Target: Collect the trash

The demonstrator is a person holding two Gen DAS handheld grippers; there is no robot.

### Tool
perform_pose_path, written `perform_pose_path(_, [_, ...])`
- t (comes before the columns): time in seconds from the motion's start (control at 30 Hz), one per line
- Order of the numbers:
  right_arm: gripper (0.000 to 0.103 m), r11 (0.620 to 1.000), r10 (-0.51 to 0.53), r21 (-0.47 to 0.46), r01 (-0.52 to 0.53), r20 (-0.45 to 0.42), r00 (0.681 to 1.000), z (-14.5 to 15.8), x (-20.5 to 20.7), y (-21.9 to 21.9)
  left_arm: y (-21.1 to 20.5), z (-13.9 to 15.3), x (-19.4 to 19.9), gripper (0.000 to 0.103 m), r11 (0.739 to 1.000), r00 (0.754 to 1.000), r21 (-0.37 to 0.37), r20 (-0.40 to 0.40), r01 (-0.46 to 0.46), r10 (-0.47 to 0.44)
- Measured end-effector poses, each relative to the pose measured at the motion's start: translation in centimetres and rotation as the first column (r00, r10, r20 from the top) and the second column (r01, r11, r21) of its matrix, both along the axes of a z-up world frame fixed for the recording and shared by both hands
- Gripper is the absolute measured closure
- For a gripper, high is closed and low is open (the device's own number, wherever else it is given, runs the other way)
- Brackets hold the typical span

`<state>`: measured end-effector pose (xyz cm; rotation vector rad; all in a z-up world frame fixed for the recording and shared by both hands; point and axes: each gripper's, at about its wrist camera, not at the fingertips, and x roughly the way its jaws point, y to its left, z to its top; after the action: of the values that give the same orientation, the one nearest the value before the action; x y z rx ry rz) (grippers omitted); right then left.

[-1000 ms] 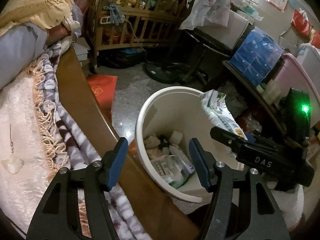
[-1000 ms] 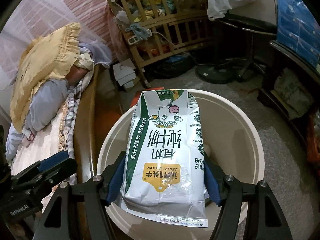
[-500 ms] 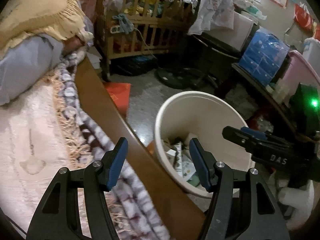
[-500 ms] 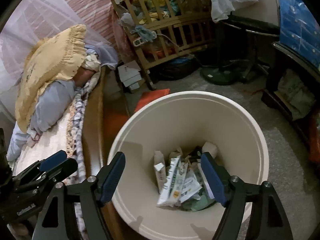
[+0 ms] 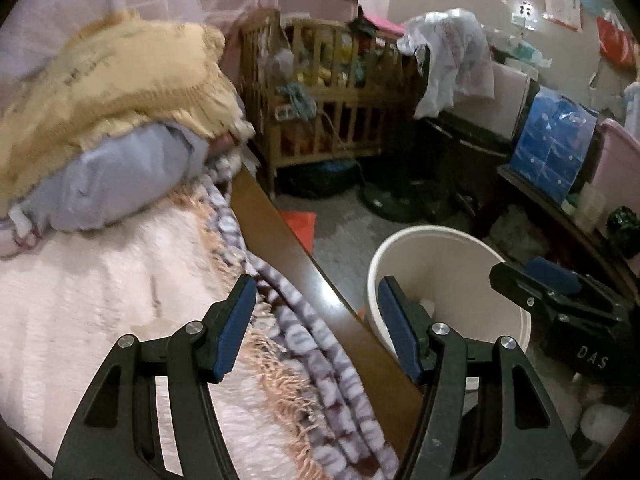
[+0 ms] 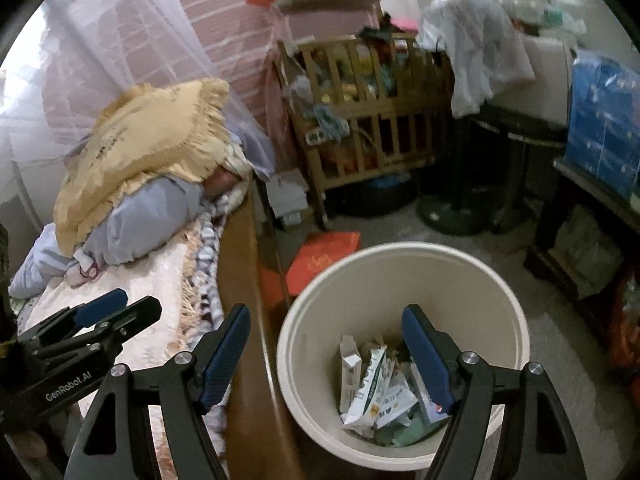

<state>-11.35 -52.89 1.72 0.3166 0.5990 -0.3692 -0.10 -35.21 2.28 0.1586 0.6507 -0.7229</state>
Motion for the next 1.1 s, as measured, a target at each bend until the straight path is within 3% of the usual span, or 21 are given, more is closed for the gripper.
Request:
perform_pose_path(0.23, [0.027, 0.994, 0.007, -0.109, -0.002, 0.045, 0.999, 2.5, -1.6, 3.1, 2.0, 2.4, -2.1, 0.041, 0.999, 0.998, -0.044, 0.062, -0.017, 0.02])
perform_pose_path(0.4, [0.018, 0.987, -0.004, -0.16, 0.015, 0.073, 0.997, 4.1, -2.9, 3.9, 2.8, 3.2, -3.0, 0.041, 0.997, 0.997, -0.064, 0.069, -0.033, 0.037])
perform_pose_path(1.1, [0.016, 0.978, 0.002, -0.206, 0.021, 0.108, 0.994, 5.9, -4.0, 6.1, 4.6, 3.5, -4.1, 0.041, 0.993, 0.995, -0.098, 0.064, -0.064, 0.07])
